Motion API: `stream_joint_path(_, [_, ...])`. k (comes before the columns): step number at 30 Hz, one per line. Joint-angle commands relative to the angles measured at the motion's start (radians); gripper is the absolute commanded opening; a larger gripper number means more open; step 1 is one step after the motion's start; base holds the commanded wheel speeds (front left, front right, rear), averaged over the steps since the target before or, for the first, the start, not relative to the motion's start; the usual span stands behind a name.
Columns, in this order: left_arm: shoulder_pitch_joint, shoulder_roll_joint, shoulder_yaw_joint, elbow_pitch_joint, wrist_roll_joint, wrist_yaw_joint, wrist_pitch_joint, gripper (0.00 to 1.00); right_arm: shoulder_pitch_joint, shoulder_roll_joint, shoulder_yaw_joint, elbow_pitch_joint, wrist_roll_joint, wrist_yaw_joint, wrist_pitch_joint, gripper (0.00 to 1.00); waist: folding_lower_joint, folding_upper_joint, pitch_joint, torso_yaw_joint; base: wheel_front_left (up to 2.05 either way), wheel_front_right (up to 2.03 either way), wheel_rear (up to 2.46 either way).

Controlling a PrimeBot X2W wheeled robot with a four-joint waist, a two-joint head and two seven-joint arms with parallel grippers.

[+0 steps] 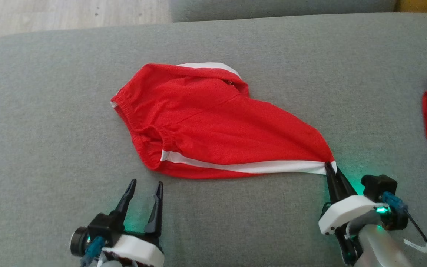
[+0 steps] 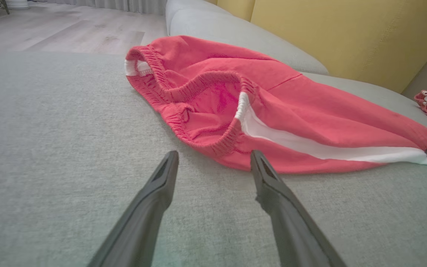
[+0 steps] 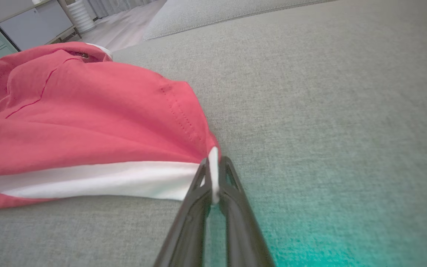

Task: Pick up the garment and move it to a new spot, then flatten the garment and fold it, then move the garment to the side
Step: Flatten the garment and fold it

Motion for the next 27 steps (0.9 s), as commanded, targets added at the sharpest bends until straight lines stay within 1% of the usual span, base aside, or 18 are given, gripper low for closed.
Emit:
stream_joint_path(1, [-0.047, 0.007, 0.012, -0.014, -0.006, -0.008, -0.005, 1.00, -0.005, -0.004, 0.016, -0.029, -0.009, -0.001, -0.004, 0.00, 0.0000, 0.0000, 0.005, -0.012, 0.00, 0.00, 0.00])
stream_joint_path(5, [-0.104, 0.012, -0.014, 0.008, -0.007, -0.013, -0.005, 1.00, -0.015, -0.004, 0.021, -0.037, -0.007, -0.001, -0.004, 0.00, 0.0000, 0.0000, 0.024, -0.028, 0.00, 0.00, 0.00])
stream_joint_path(12, [-0.208, 0.061, -0.119, 0.072, -0.065, -0.014, -0.005, 1.00, -0.026, -0.004, 0.042, -0.045, 0.008, -0.001, -0.004, 0.00, 0.0000, 0.0000, 0.050, -0.047, 0.00, 0.00, 0.00])
stream_joint_path(14, [-0.240, 0.075, -0.140, 0.096, -0.086, -0.014, -0.005, 1.00, -0.032, -0.004, 0.055, -0.048, 0.015, -0.001, -0.004, 0.00, 0.0000, 0.0000, 0.059, -0.053, 0.00, 0.00, 0.00])
stream_joint_path(16, [-0.251, 0.079, -0.141, 0.106, -0.093, -0.014, -0.005, 1.00, -0.037, -0.004, 0.060, -0.051, 0.020, -0.001, -0.004, 0.00, 0.0000, 0.0000, 0.063, -0.056, 0.00, 0.00, 0.00])
stream_joint_path(17, [-0.254, 0.078, -0.143, 0.111, -0.096, -0.014, -0.005, 0.56, -0.039, -0.004, 0.062, -0.052, 0.023, -0.001, -0.004, 0.00, 0.0000, 0.0000, 0.065, -0.057, 0.00, 0.00, 0.00])
stream_joint_path(18, [-0.255, 0.077, -0.146, 0.114, -0.098, -0.014, -0.005, 0.40, -0.041, -0.004, 0.063, -0.054, 0.025, -0.001, -0.004, 0.00, 0.0000, 0.0000, 0.067, -0.058, 0.00, 0.00, 0.00])
stream_joint_path(19, [-0.255, 0.075, -0.150, 0.118, -0.103, -0.014, -0.005, 0.35, -0.042, -0.004, 0.064, -0.055, 0.027, -0.001, -0.004, 0.00, 0.0000, 0.0000, 0.068, -0.059, 0.00, 0.00, 0.00])
stream_joint_path(20, [-0.255, 0.074, -0.154, 0.123, -0.107, -0.014, -0.005, 0.21, -0.044, -0.004, 0.065, -0.056, 0.028, -0.001, -0.004, 0.00, 0.0000, 0.0000, 0.070, -0.059, 0.00, 0.00, 0.00])
stream_joint_path(21, [-0.256, 0.075, -0.160, 0.127, -0.110, -0.014, -0.005, 0.04, -0.046, -0.004, 0.066, -0.058, 0.030, -0.001, -0.004, 0.00, 0.0000, 0.0000, 0.071, -0.059, 0.00, 0.00, 0.00])
stream_joint_path(22, [-0.256, 0.075, -0.160, 0.127, -0.110, -0.014, -0.005, 0.04, -0.046, -0.004, 0.066, -0.058, 0.030, -0.001, -0.004, 0.00, 0.0000, 0.0000, 0.071, -0.059, 0.00, 0.00, 0.00])
stream_joint_path(23, [-0.256, 0.076, -0.168, 0.134, -0.114, -0.014, -0.005, 0.00, -0.048, -0.004, 0.065, -0.060, 0.033, -0.001, -0.004, 0.00, 0.0000, 0.0000, 0.071, -0.058, 0.00, 0.00, 0.00])
stream_joint_path(27, [-0.267, 0.087, -0.185, 0.133, -0.133, -0.014, -0.005, 0.00, -0.056, -0.004, 0.059, -0.097, 0.048, -0.001, -0.004, 0.00, 0.0000, 0.0000, 0.061, -0.054, 0.00, 0.00, 0.00])
